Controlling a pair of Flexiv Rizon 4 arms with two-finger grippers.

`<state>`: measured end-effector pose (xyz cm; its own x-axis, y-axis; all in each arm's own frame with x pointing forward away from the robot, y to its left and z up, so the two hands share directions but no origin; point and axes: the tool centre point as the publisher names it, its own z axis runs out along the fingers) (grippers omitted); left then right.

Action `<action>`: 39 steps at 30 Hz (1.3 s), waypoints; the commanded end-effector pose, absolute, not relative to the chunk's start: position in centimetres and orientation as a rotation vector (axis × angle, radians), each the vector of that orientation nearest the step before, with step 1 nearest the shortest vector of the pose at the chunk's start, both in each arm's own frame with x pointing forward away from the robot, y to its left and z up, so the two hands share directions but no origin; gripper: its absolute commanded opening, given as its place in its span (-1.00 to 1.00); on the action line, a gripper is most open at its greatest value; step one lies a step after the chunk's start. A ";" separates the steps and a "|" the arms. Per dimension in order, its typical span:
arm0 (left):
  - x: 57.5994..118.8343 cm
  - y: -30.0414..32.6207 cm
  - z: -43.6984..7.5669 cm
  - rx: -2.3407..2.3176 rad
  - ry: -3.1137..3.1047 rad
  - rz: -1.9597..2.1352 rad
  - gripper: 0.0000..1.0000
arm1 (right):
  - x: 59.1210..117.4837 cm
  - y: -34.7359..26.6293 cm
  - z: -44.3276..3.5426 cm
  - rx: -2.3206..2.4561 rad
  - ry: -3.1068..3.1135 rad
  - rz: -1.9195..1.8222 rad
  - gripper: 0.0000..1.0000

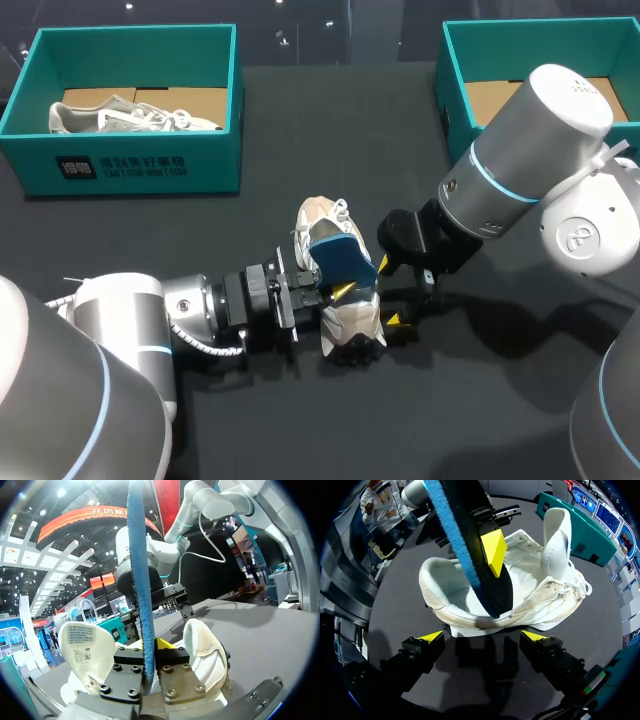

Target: Take the shoe out of the shoebox, open the shoe tongue, remove and reinsert the insole, then place the shoe into the shoebox

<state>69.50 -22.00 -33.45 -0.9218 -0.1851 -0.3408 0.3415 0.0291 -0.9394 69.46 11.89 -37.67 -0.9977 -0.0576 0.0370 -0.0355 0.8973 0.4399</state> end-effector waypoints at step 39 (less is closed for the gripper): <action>69.4 -22.7 -32.1 0.315 1.921 -1.780 -1.00 | 69.4 11.9 -37.7 0.073 -3.014 -0.695 1.00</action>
<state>68.90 -22.25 -31.26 -0.8488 -0.1650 -0.5023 0.4862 0.1299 -0.8642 69.47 11.89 -37.66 -0.9977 -0.0576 0.0371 -0.0355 0.8974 0.4399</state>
